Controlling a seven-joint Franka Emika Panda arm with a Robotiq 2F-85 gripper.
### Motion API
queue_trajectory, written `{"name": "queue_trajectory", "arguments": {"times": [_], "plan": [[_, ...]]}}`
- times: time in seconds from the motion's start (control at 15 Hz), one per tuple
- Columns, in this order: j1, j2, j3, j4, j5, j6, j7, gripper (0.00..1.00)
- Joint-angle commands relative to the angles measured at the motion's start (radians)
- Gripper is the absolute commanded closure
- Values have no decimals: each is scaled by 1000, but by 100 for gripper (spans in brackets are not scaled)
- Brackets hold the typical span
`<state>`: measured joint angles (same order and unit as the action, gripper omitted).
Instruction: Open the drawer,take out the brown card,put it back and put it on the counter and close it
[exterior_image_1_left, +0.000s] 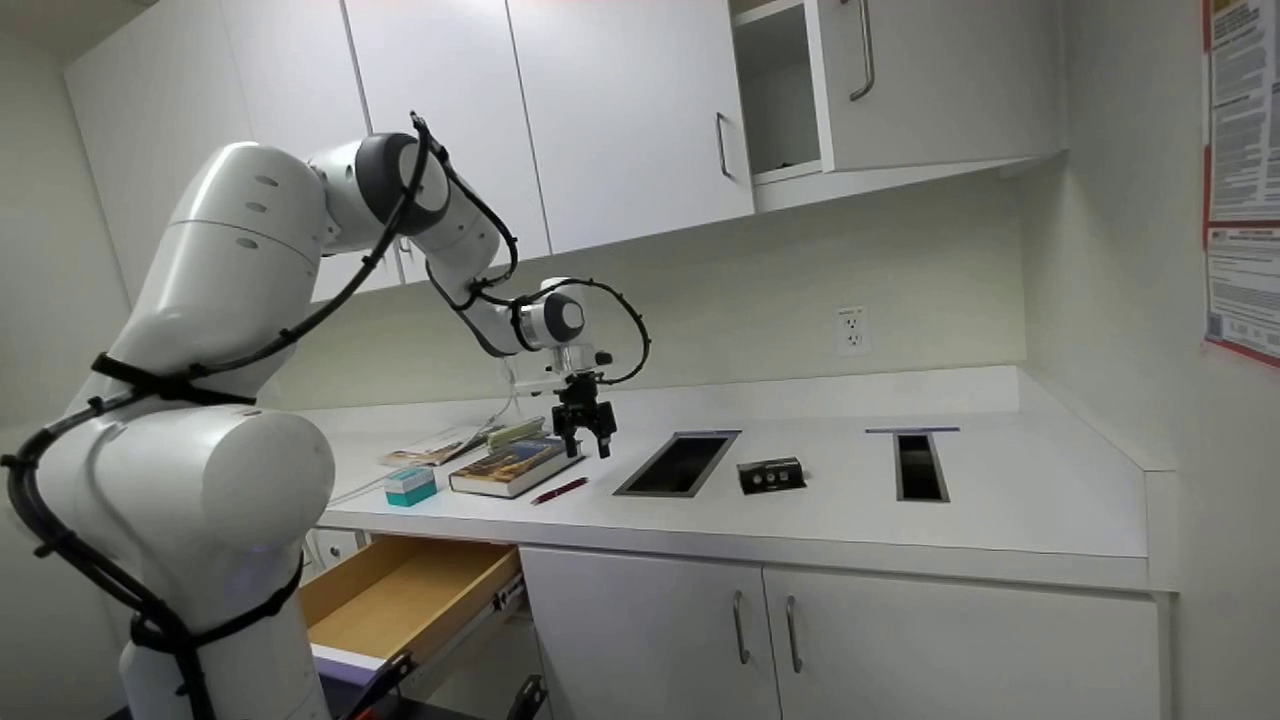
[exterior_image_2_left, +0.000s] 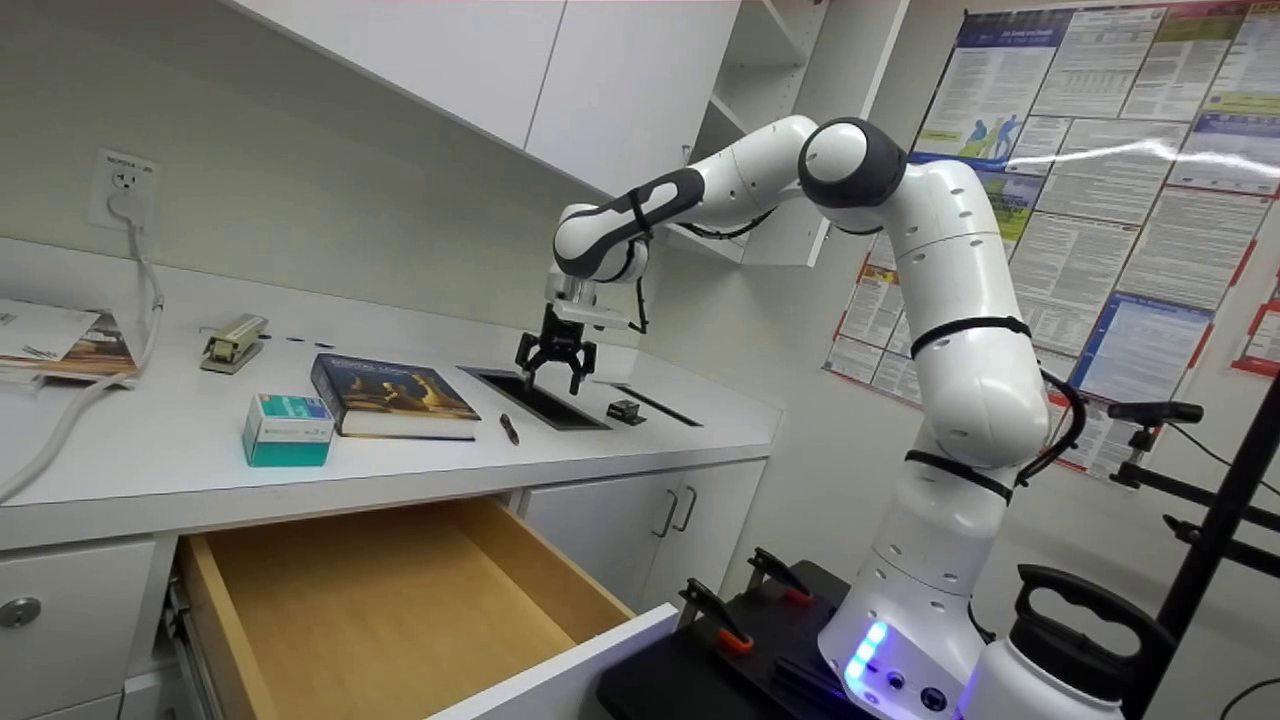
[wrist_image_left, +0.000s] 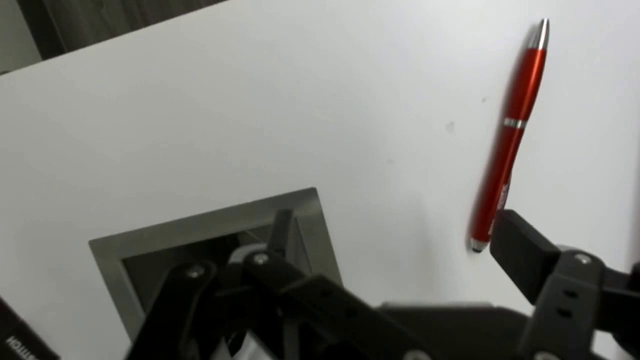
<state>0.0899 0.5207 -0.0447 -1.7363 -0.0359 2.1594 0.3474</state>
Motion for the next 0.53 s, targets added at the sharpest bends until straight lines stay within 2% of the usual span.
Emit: {"name": "queue_trajectory", "arguments": {"times": [0.0, 0.07, 0.47], "plan": [[-17, -71, 27, -59, 30, -47, -88, 0], [-4, -17, 13, -17, 9, -17, -60, 0], [-5, -36, 16, -30, 15, -27, -67, 0]]}}
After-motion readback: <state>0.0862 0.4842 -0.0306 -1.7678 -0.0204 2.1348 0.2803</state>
